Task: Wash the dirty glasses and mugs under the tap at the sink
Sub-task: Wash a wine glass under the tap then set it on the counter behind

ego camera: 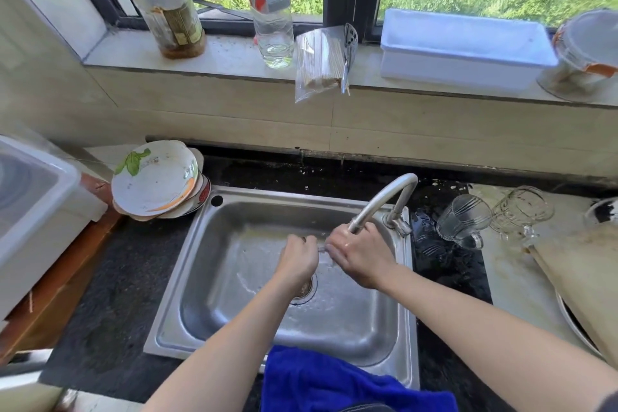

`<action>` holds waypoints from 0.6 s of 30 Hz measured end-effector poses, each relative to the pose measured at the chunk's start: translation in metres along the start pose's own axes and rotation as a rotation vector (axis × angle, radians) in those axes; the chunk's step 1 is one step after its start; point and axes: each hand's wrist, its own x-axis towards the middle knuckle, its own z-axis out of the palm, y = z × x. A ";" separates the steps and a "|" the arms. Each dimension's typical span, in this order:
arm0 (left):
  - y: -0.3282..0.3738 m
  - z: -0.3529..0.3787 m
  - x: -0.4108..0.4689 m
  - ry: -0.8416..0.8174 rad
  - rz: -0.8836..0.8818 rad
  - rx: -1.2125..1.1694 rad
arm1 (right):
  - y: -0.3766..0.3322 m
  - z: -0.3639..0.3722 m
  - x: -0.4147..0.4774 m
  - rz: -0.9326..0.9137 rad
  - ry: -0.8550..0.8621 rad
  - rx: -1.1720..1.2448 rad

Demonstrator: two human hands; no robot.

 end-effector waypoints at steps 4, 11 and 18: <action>0.003 -0.008 -0.001 -0.150 -0.257 -0.353 | 0.023 0.000 0.012 0.290 0.166 0.261; -0.010 -0.016 -0.019 -0.465 -0.299 -0.353 | 0.021 0.007 0.018 0.444 0.009 0.627; 0.006 -0.012 -0.021 -0.410 -0.357 -0.538 | -0.014 0.018 0.000 0.362 0.290 0.319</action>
